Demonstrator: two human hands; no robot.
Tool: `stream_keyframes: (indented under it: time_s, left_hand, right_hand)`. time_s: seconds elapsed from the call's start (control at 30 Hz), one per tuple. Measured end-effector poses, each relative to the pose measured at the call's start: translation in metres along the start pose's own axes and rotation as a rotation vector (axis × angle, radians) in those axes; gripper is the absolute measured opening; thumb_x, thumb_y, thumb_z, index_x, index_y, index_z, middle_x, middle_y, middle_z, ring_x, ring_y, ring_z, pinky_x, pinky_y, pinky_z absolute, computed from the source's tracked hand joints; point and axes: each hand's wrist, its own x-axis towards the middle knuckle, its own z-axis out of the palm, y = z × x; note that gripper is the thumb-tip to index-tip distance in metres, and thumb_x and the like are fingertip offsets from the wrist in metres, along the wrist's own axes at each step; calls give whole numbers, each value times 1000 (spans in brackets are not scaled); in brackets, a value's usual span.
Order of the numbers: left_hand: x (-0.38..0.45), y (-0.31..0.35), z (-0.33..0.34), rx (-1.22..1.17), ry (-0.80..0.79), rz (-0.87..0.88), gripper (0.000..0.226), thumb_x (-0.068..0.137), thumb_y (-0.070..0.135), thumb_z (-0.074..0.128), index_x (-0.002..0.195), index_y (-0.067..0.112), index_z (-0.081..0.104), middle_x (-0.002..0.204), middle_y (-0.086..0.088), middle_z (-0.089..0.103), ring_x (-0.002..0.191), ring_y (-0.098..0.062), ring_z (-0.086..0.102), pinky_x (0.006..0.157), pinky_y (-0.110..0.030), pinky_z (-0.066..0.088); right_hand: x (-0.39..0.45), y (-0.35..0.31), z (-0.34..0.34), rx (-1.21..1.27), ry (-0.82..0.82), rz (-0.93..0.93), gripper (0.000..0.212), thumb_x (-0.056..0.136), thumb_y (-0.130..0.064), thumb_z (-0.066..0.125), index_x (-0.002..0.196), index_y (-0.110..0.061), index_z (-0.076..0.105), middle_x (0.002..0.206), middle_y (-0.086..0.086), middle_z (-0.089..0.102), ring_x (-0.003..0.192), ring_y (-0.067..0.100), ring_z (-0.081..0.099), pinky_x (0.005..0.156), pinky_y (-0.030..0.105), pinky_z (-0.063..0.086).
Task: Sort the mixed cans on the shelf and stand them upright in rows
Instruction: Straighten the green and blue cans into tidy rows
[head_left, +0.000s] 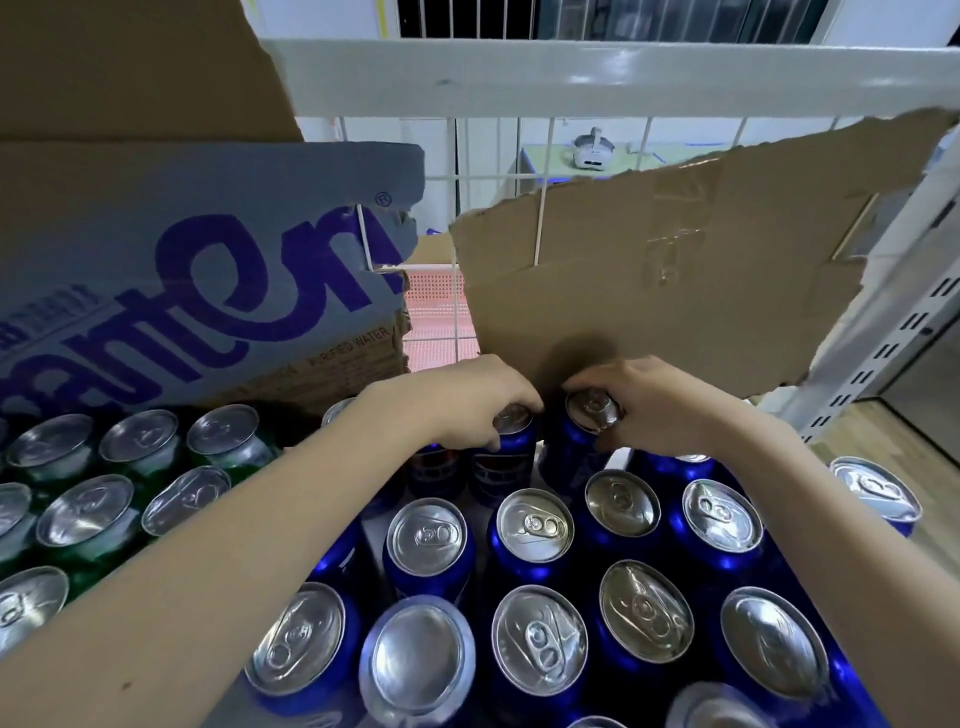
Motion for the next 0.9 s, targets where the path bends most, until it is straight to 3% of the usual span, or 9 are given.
stream_keyframes:
  time_s: [0.27,0.4,0.53,0.73,0.9]
  left_hand:
    - [1,5,-3,89,5,19,55,83,12,67,134,20,49,139,1,47,127,-20,42,103,-37,37]
    - [0,5,0,149,60,-88,40,81,26,70,117,11,60,120,-5,54,108,-26,53,89,-39,47]
    - [1,3,5,139,88,-156,31,80,29,71,105,11,66,109,-9,60,99,-29,58,82,-36,50]
    - [5,3,11,131,83,-196,31,84,28,67,111,12,65,115,-9,58,101,-29,57,80,-34,48]
    - [6,-1,20,93,99,-214,28,84,24,67,109,11,65,114,-8,59,99,-30,58,76,-34,47]
  right_hand:
    - [4,3,2,16,2,-5,62,72,-18,73,130,-20,52,127,0,56,115,20,50,94,29,38]
    - [7,-2,7,-11,20,86,49,73,-35,72,117,-20,58,116,5,59,104,27,53,85,32,45]
    - [8,-13,4,-111,86,301,53,76,-60,62,103,-15,61,104,7,61,94,30,57,72,30,46]
    - [14,-31,10,-280,135,481,56,84,-71,38,78,-17,52,73,1,47,85,26,59,62,27,38]
    - [17,-40,14,-290,170,506,59,84,-71,36,67,-15,48,61,-2,40,76,25,56,59,25,37]
